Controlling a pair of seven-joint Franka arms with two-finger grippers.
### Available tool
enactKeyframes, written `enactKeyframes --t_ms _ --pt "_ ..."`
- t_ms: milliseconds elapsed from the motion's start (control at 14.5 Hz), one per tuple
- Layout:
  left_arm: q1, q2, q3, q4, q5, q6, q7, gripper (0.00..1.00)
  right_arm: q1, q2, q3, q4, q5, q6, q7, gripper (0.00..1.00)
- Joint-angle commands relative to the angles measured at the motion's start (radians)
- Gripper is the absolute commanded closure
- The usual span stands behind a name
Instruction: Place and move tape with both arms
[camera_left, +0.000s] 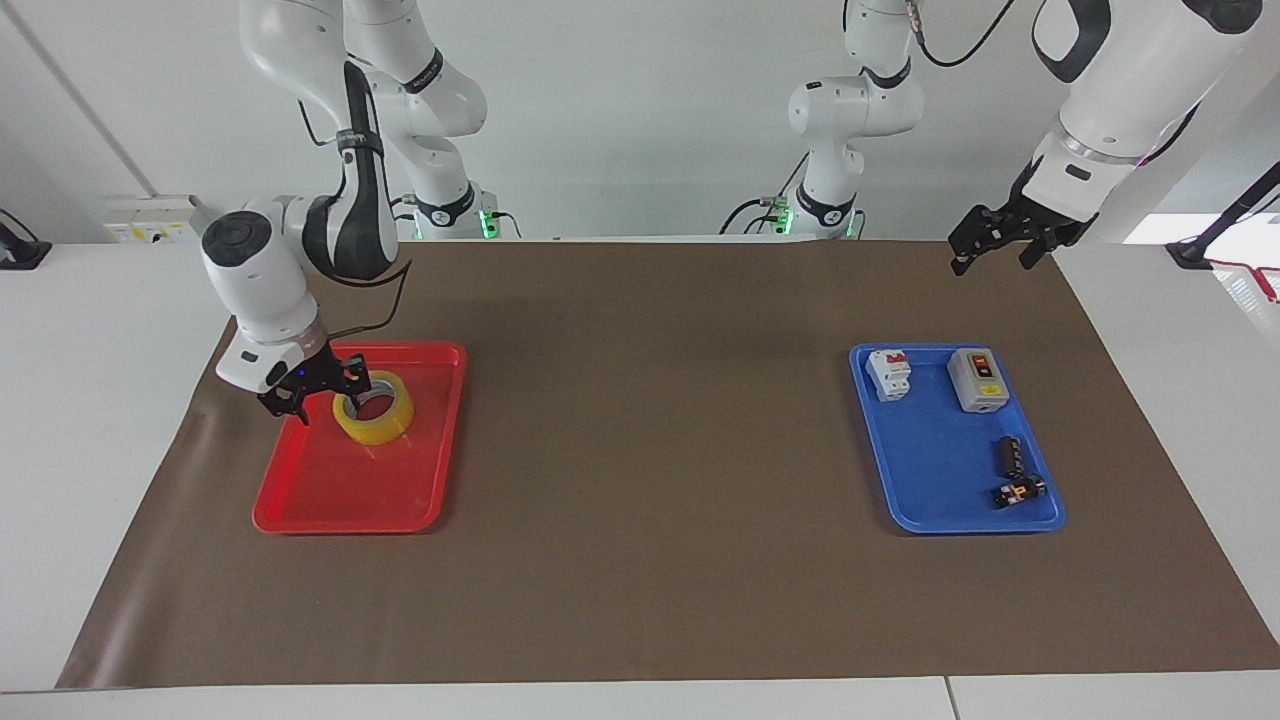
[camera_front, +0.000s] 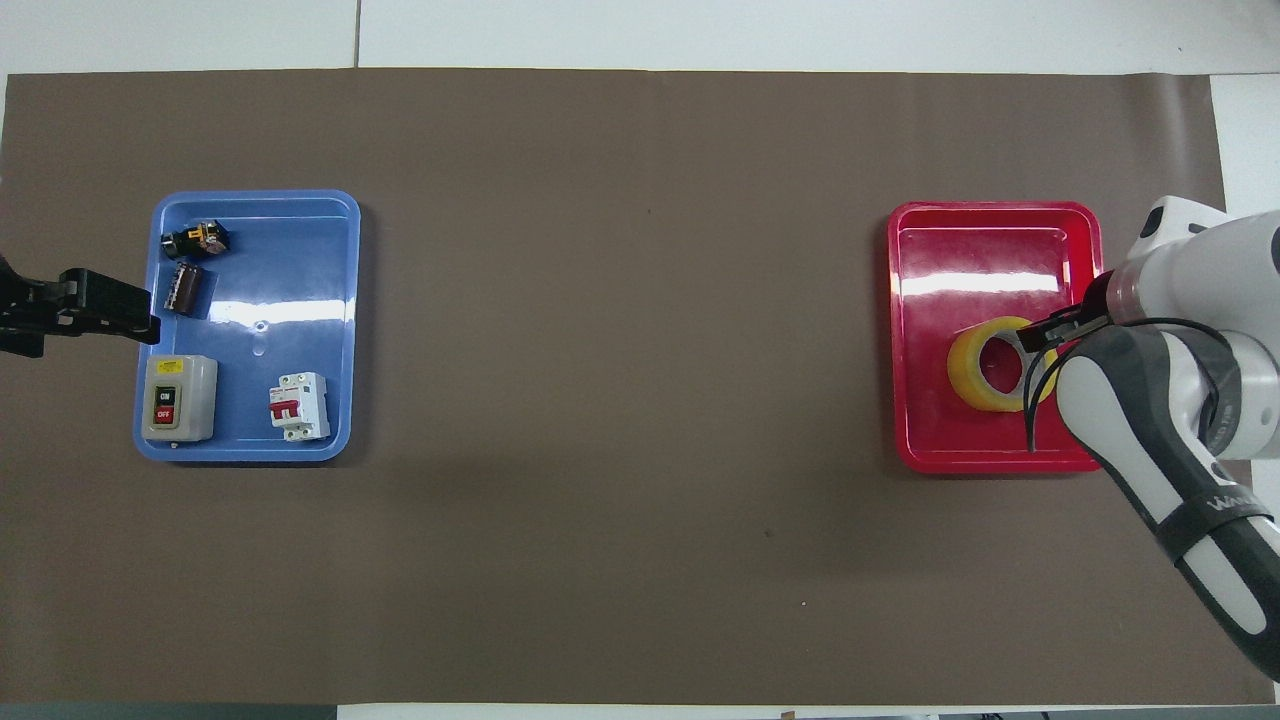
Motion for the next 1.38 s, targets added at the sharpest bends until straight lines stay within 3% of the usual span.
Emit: enactKeyframes --t_ms 0,138,275,550,1101,1307 --pt "0.01 -0.015 -0.007 -0.015 0.027 0.006 0.009 0.0 0.016 0.0 0.019 0.2 0.009 -0.245 0.155 0.0" --pt "0.008 -0.015 -0.007 -0.015 0.027 0.006 0.009 0.0 0.019 -0.032 0.04 0.273 0.011 -0.348 0.265 0.0" --pt "0.01 -0.015 -0.007 -0.015 0.027 0.006 0.009 0.0 0.016 -0.094 0.043 0.282 0.044 -0.392 0.359 0.0" --pt "0.01 -0.015 -0.007 -0.015 0.027 0.006 0.009 0.0 0.001 -0.115 0.034 0.435 0.042 -0.61 0.371 0.0" --pt "0.01 -0.015 -0.007 -0.015 0.027 0.006 0.009 0.0 -0.011 -0.109 0.032 0.435 0.034 -0.624 0.371 0.0" --pt "0.01 -0.015 -0.007 -0.015 0.027 0.006 0.009 0.0 -0.014 -0.074 0.04 0.523 0.049 -0.707 0.367 0.0"
